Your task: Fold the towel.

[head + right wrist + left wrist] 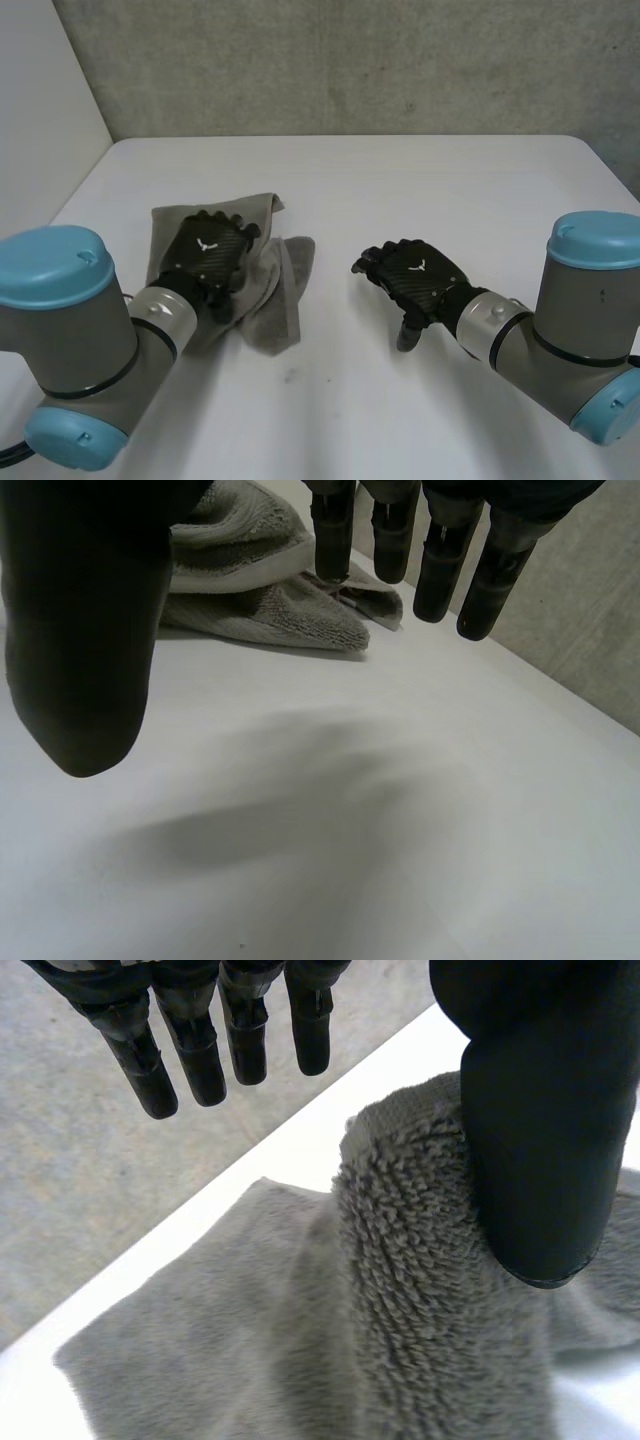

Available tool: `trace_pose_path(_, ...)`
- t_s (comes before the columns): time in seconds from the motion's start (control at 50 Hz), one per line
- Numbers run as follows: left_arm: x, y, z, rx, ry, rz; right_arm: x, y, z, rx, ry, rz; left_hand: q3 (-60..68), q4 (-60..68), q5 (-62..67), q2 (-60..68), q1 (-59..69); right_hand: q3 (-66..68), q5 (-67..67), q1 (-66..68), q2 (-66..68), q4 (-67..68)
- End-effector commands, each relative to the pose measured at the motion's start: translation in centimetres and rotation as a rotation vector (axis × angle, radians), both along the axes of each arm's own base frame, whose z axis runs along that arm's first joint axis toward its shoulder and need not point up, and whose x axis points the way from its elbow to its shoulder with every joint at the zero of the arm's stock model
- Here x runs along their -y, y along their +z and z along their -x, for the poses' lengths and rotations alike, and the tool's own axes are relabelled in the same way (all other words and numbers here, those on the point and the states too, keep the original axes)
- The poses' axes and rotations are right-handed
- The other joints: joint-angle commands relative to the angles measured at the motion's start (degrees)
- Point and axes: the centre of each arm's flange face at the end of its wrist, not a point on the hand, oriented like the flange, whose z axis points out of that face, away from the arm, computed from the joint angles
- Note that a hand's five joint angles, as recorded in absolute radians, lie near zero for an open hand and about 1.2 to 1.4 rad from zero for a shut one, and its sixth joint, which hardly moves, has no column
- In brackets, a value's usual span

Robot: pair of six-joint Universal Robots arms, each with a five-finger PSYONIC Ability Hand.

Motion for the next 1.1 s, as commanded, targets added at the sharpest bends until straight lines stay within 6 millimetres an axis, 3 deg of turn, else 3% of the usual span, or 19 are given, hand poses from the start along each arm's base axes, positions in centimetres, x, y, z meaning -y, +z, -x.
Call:
trace_pose_path(0.02,2.1,1.0,-1.8,0.008,0.074,0.030,0.0,0.1,0.0,0.001,0.002,0.004,2.82,2.85,2.66,2.79,2.91,-4.46,-4.65,-4.31,-4.81,-4.70)
trace_pose_path(0.1,3.0,1.3,-2.9,0.009,0.083,0.002,-0.1,-0.1,-0.1,-0.001,0.003,0.000,3.83,3.85,3.66,3.79,3.91,-4.46,-4.65,-4.31,-4.81,-4.70)
trace_pose_path(0.4,2.3,-0.5,-2.2,-0.019,-0.136,-0.193,-0.1,-0.4,-0.1,-0.012,0.007,-0.001,20.99,21.02,20.83,20.96,21.07,-4.46,-4.65,-4.31,-4.81,-4.70)
trace_pose_path(0.5,2.6,-1.0,-2.1,-0.023,-0.151,-0.216,-0.1,-0.5,-0.1,-0.013,0.007,-0.003,37.14,37.17,36.98,37.11,37.22,-4.46,-4.65,-4.31,-4.81,-4.70)
trace_pose_path(0.6,2.8,-1.3,-2.1,-0.013,-0.141,-0.227,-0.1,-0.4,-0.1,-0.014,0.006,0.001,63.65,63.68,63.49,63.62,63.73,-4.46,-4.65,-4.31,-4.81,-4.70)
trace_pose_path(0.72,2.9,-0.5,-1.9,-0.017,-0.127,-0.200,0.3,0.2,-0.1,-0.007,-0.004,0.023,63.69,63.72,63.53,63.66,63.78,-4.46,-4.65,-4.31,-4.81,-4.70)
trace_pose_path(0.82,2.2,2.1,0.4,-0.090,-0.158,-0.156,1.2,2.4,0.0,0.017,-0.042,0.078,63.69,63.72,63.53,63.66,63.78,-4.46,-4.65,-4.31,-4.81,-4.70)
trace_pose_path(0.86,1.4,4.6,2.6,-0.193,-0.175,-0.148,2.8,4.3,1.4,0.029,-0.131,0.135,63.69,63.72,63.53,63.66,63.78,-4.46,-4.65,-4.31,-4.81,-4.70)
trace_pose_path(0.88,1.4,4.6,2.6,-0.194,-0.175,-0.148,2.8,4.3,1.4,0.029,-0.132,0.136,63.69,63.72,63.53,63.66,63.78,-4.46,-4.65,-4.31,-4.81,-4.70)
trace_pose_path(0.92,0.4,6.6,4.7,-0.274,-0.194,-0.148,4.6,6.1,3.3,0.043,-0.246,0.180,63.69,63.72,63.53,63.66,63.78,-4.46,-4.65,-4.31,-4.81,-4.70)
trace_pose_path(0.94,0.4,6.6,4.7,-0.275,-0.194,-0.148,4.6,6.1,3.3,0.044,-0.246,0.180,63.69,63.72,63.53,63.66,63.78,-4.46,-4.65,-4.31,-4.81,-4.70)
trace_pose_path(0.98,-1.6,6.9,7.4,-0.297,-0.243,-0.175,5.9,7.4,4.4,0.080,-0.313,0.200,63.69,63.72,63.53,63.66,63.78,-4.46,-4.65,-4.31,-4.81,-4.70)
trace_pose_path(1.04,-3.1,6.7,8.9,-0.286,-0.276,-0.195,6.6,7.9,5.0,0.098,-0.340,0.204,63.69,63.72,63.53,63.66,63.78,-4.46,-4.65,-4.31,-4.81,-4.70)
trace_pose_path(1.08,-6.0,5.5,11.1,-0.249,-0.322,-0.239,8.0,8.8,6.4,0.125,-0.394,0.207,63.69,63.72,63.53,63.66,63.78,-4.46,-4.65,-4.31,-4.81,-4.70)
trace_pose_path(1.1,-6.0,5.5,11.2,-0.249,-0.322,-0.239,8.0,8.8,6.4,0.126,-0.394,0.207,63.69,63.72,63.53,63.66,63.78,-4.46,-4.65,-4.31,-4.81,-4.70)
